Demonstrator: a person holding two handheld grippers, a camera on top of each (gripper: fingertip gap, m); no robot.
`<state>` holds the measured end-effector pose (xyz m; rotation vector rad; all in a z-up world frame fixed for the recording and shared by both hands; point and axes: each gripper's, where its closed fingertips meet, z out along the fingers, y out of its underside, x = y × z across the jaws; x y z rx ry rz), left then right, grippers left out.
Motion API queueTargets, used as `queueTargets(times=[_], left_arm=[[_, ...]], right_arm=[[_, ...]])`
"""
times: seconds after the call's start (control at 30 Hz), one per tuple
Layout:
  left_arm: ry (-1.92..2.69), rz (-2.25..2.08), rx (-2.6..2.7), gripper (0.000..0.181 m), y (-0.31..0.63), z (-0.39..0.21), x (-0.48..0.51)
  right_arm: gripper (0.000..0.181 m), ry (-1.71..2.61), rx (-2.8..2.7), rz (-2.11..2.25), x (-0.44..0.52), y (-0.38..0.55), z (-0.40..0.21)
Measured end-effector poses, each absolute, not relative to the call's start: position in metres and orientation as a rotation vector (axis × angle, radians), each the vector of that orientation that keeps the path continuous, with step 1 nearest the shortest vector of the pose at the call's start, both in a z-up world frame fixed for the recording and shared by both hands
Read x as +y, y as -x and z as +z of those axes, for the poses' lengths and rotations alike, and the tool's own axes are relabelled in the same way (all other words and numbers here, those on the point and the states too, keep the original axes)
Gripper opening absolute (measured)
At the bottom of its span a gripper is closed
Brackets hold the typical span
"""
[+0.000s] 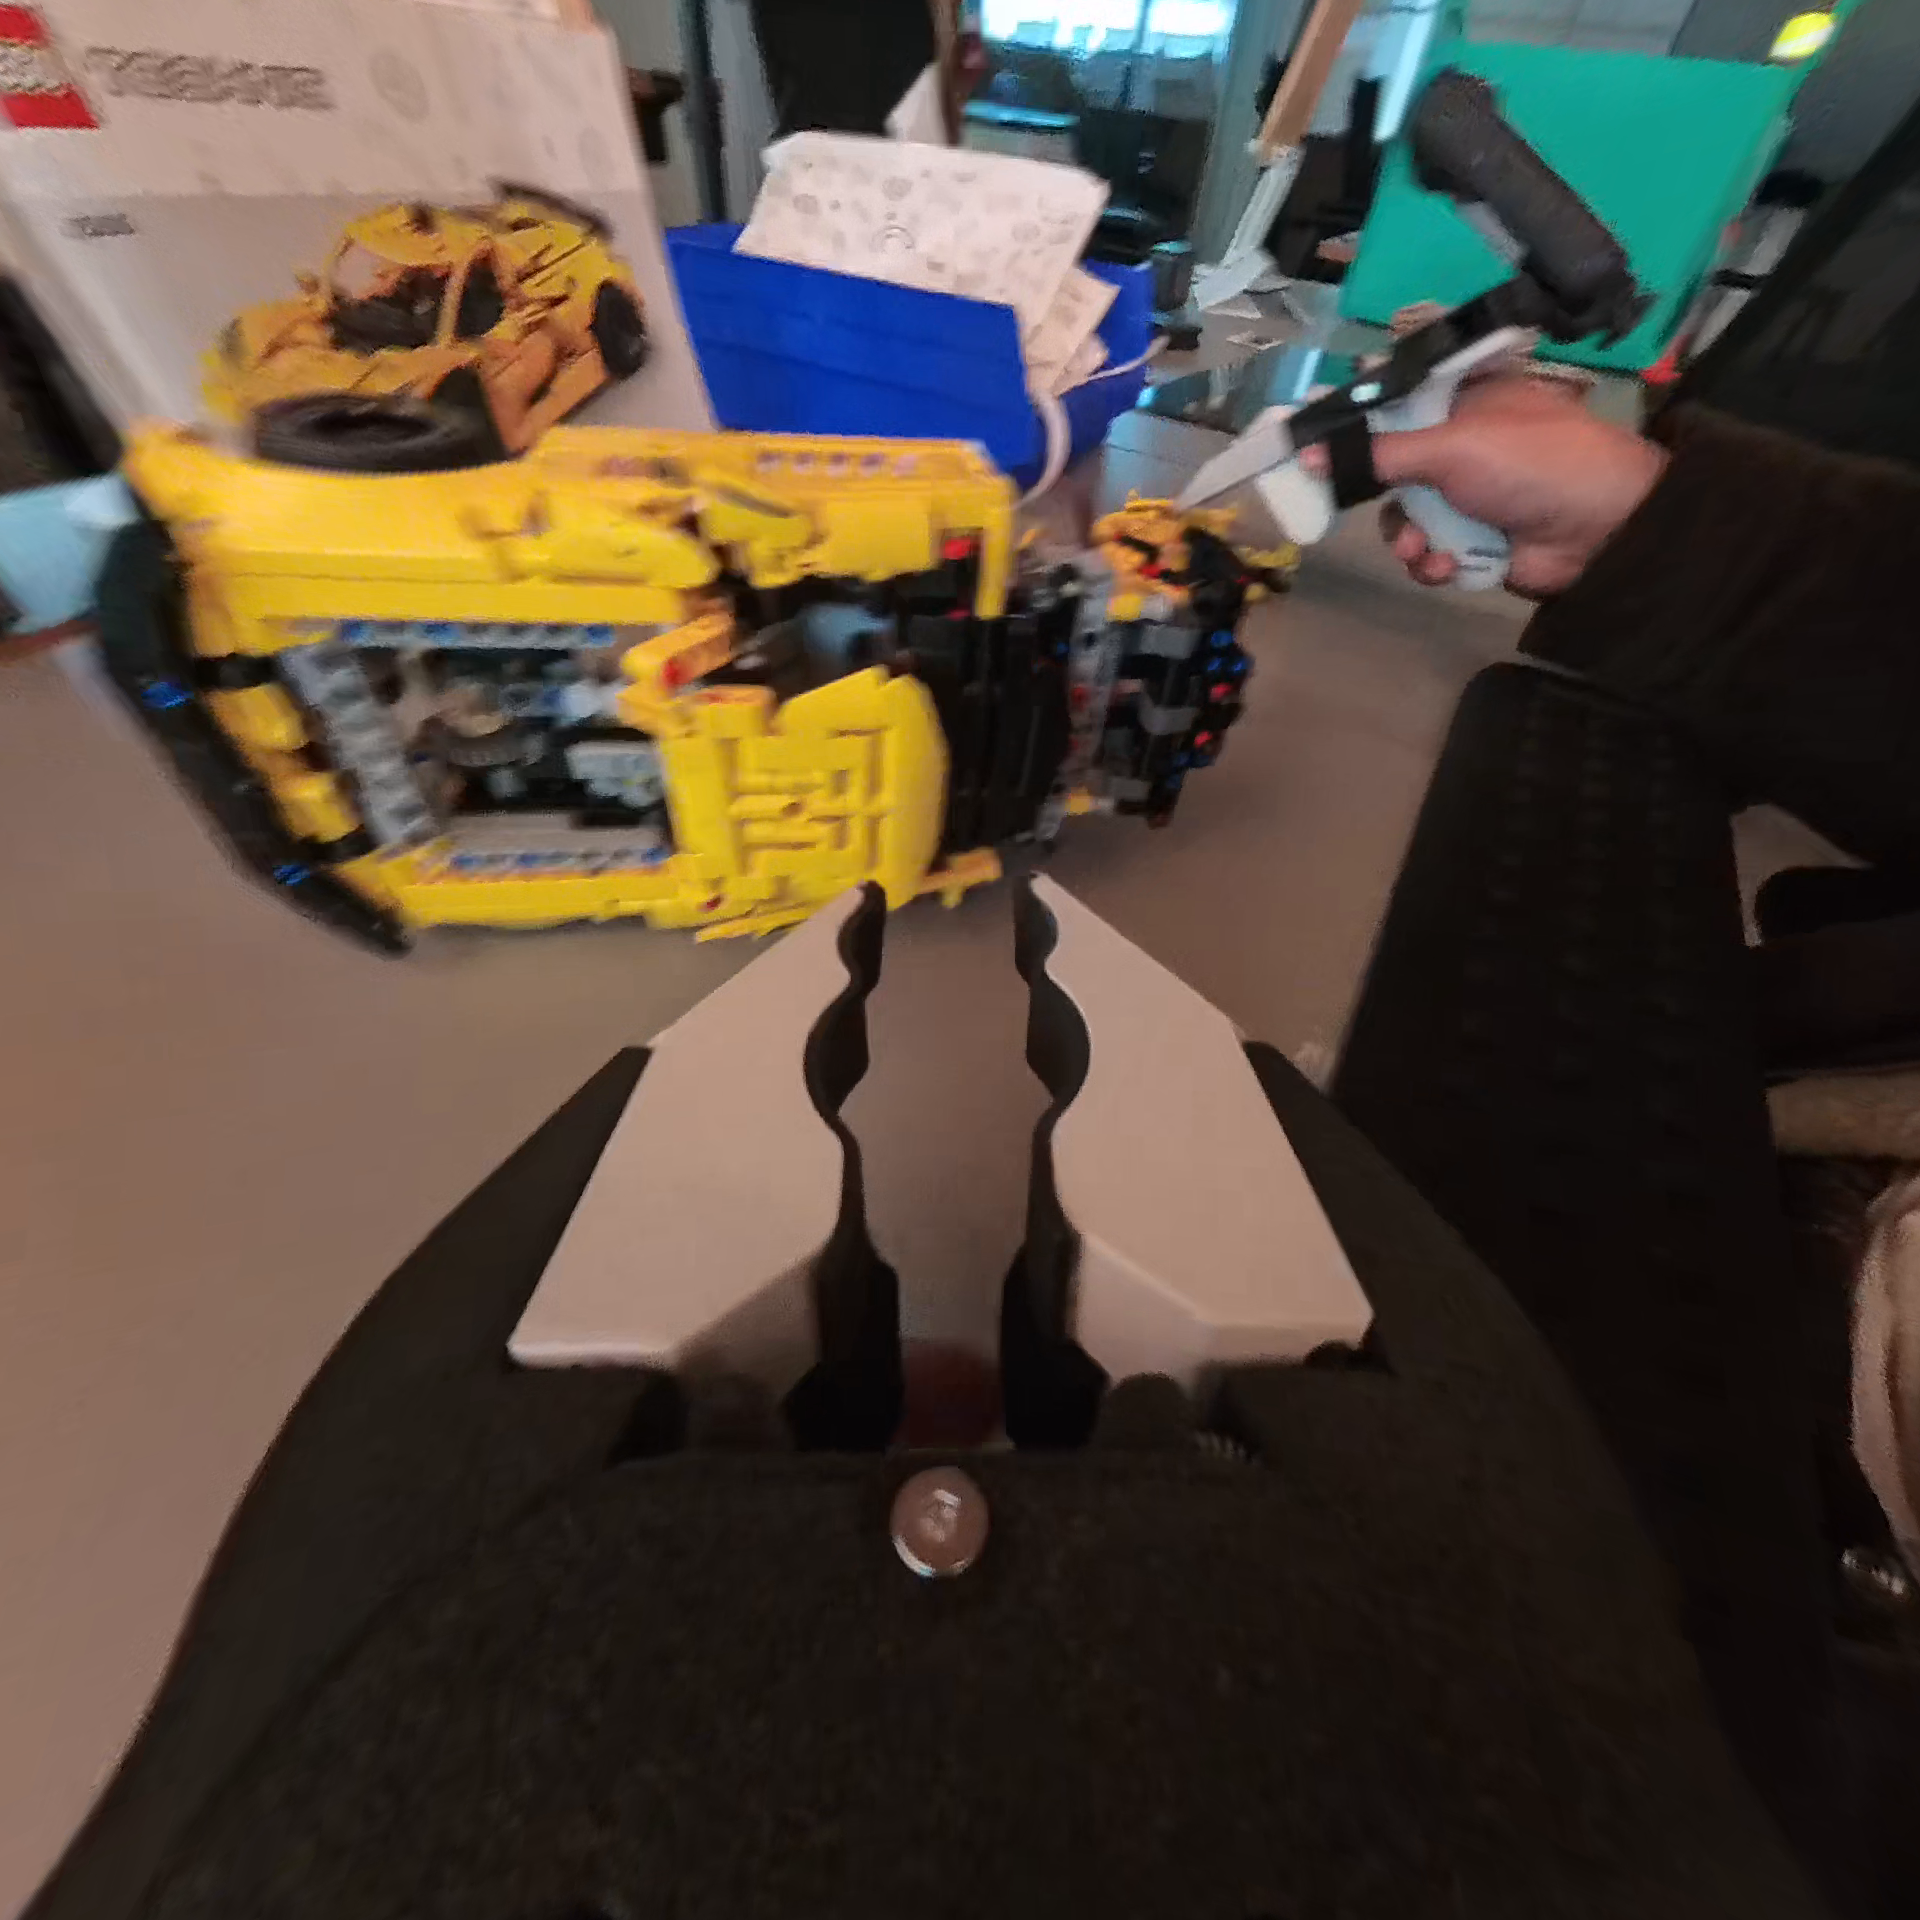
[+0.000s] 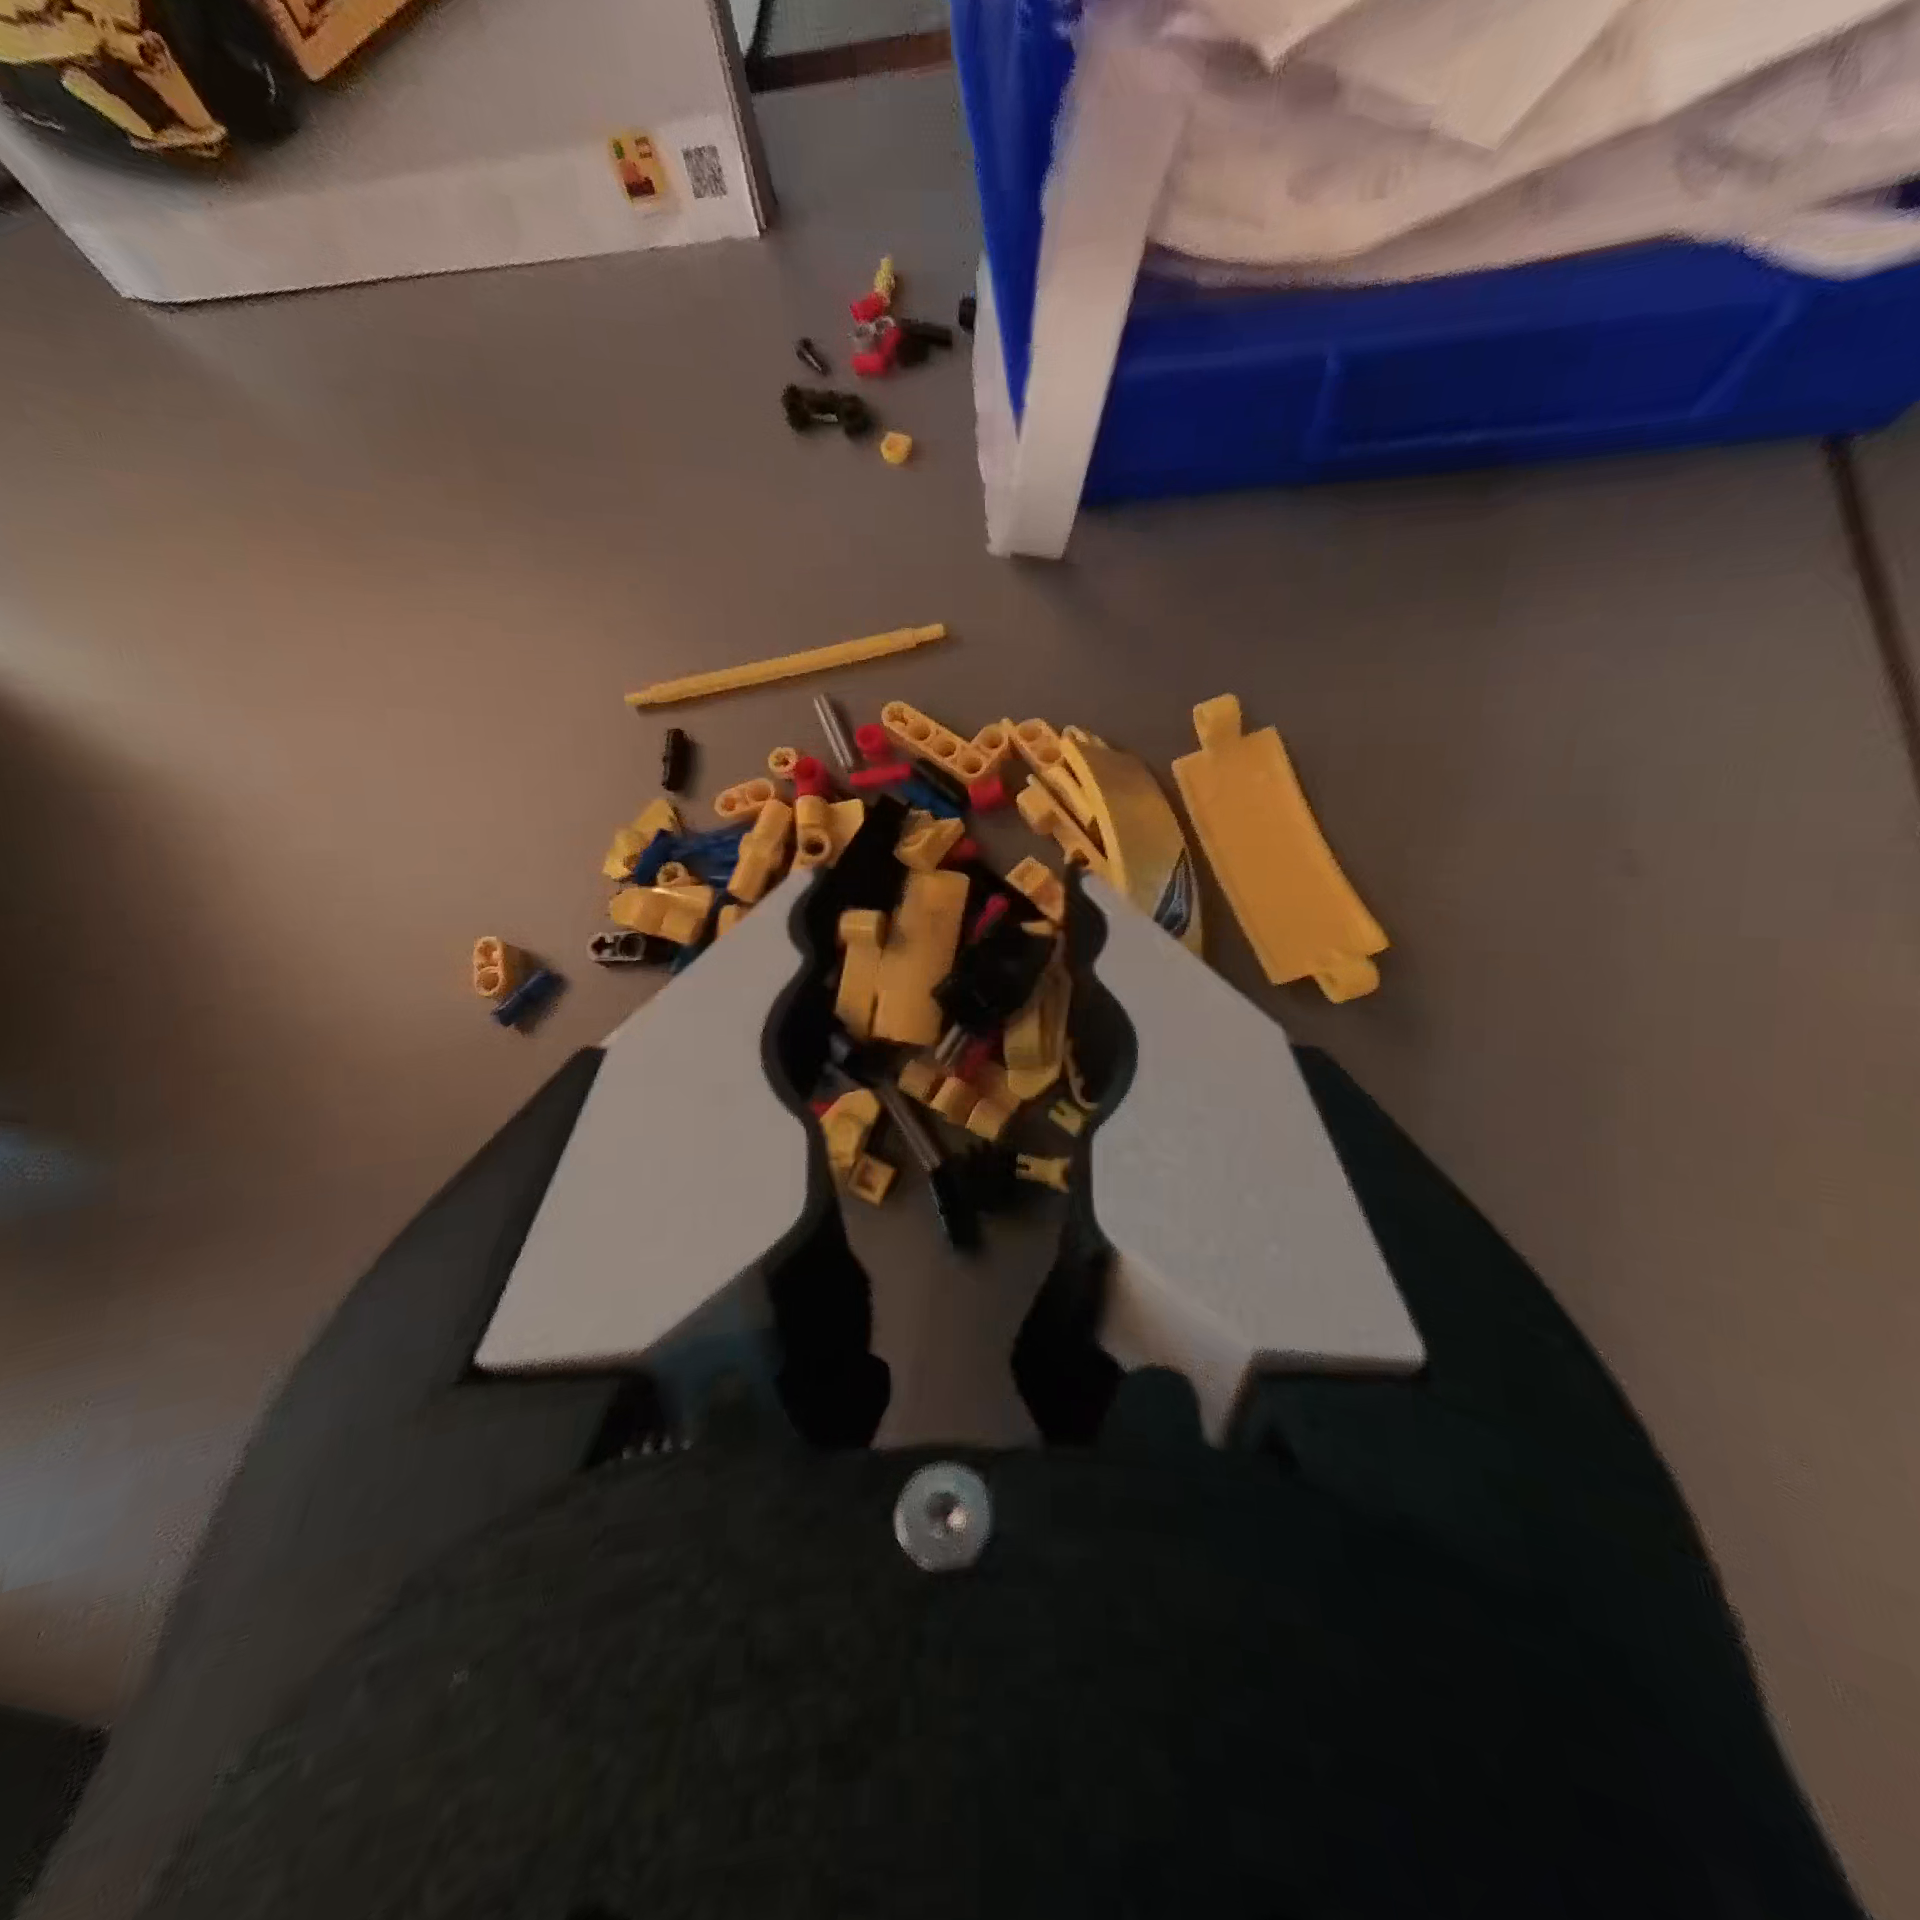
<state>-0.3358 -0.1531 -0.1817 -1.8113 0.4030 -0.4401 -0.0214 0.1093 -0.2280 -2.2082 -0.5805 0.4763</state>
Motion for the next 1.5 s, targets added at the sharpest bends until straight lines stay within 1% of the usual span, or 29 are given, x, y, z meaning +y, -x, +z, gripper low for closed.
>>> queueTargets(times=[0.03,0.1,0.17,0.23,0.3,0.4,0.57,0.6,0.7,0.73,0.77,0.83,0.87,1.03,1.13,1.2,1.27,1.5], left_arm=[[1.866,-0.405,0.356,0.025,0.358,-0.185,-0.153],[1.972,-0.281,0.209,0.025,0.42,-0.194,-0.154],[2.051,-0.109,0.023,0.028,0.494,-0.205,-0.155],[2.121,0.044,-0.094,0.036,0.553,-0.219,-0.155],[2.177,0.138,-0.135,0.054,0.582,-0.232,-0.151],[2.229,0.138,-0.175,0.063,0.588,-0.246,-0.141],[2.262,0.258,-0.161,0.063,0.599,-0.255,-0.132],[2.267,0.238,-0.152,0.06,0.597,-0.256,-0.13],[2.295,0.154,-0.169,0.033,0.588,-0.259,-0.13],[2.299,0.157,-0.161,0.016,0.586,-0.259,-0.131],[2.3,0.175,-0.158,0.012,0.587,-0.259,-0.133],[2.297,0.188,-0.143,0.015,0.586,-0.257,-0.136],[2.286,0.182,-0.122,0.026,0.584,-0.254,-0.136],[2.174,0.098,-0.116,0.033,0.58,-0.221,-0.147],[2.315,0.04,-0.106,0.041,0.581,-0.242,-0.162],[2.391,-0.06,-0.227,0.048,0.582,-0.257,-0.167],[2.345,-0.174,-0.324,0.049,0.575,-0.254,-0.163],[2.35,-0.132,-0.282,0.048,0.574,-0.256,-0.129]], right_arm=[[0.046,2.175,-0.595,0.449,0.108,0.021,-0.22],[0.047,2.064,-0.626,0.442,0.099,0.03,-0.192],[0.041,1.912,-0.644,0.539,0.077,0.058,-0.159],[0.036,1.716,-0.66,0.693,0.047,0.1,-0.132],[0.034,1.62,-0.703,0.73,0.025,0.136,-0.131],[0.026,1.588,-0.765,0.657,0.011,0.161,-0.146],[0.019,1.554,-0.791,0.637,0.006,0.165,-0.146],[0.019,1.576,-0.78,0.667,0.007,0.165,-0.147],[0.019,1.617,-0.75,0.759,0.009,0.164,-0.15],[0.019,1.621,-0.745,0.776,0.009,0.163,-0.15],[0.019,1.619,-0.743,0.787,0.009,0.163,-0.149],[0.019,1.617,-0.749,0.788,0.008,0.164,-0.15],[0.019,1.615,-0.754,0.784,0.007,0.165,-0.15],[0.019,1.627,-0.754,0.806,0.007,0.166,-0.152],[0.019,1.643,-0.743,0.843,0.007,0.166,-0.154],[0.018,1.65,-0.749,0.856,0.007,0.167,-0.155],[0.018,1.654,-0.754,0.855,0.006,0.168,-0.157],[0.017,1.669,-0.761,0.877,0.005,0.169,-0.16]])
